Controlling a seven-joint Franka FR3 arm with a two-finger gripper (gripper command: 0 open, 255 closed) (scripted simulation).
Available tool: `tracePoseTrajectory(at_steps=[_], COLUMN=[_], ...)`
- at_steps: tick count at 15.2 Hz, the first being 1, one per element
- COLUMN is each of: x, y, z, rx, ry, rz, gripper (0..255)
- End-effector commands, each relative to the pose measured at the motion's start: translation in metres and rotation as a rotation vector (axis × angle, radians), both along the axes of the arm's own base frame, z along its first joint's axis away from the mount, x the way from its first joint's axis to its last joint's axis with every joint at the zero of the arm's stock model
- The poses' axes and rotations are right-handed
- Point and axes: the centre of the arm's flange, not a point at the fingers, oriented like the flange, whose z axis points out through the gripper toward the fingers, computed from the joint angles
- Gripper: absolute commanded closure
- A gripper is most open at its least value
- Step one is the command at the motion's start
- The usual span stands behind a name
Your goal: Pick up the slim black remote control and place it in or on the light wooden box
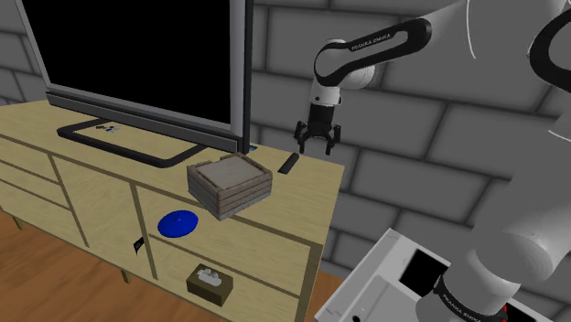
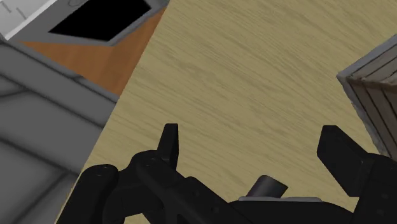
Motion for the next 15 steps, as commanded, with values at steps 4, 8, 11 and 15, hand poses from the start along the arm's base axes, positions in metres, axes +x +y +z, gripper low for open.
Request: tracePoseTrajectory(at_steps=[4, 8, 11, 15], x=[0.058, 0.100, 0.129, 0.165], y=[-0.021, -0.043, -0.062, -0.092], z=[-0.029, -0.054, -0.073, -0.099], rx=[0.013, 0.023, 0.031, 0.041], ry=[0.016, 0.029, 0.039, 0.051], rz=[-0.160, -0.285, -0.379, -0.504], gripper=[0, 0, 0, 0])
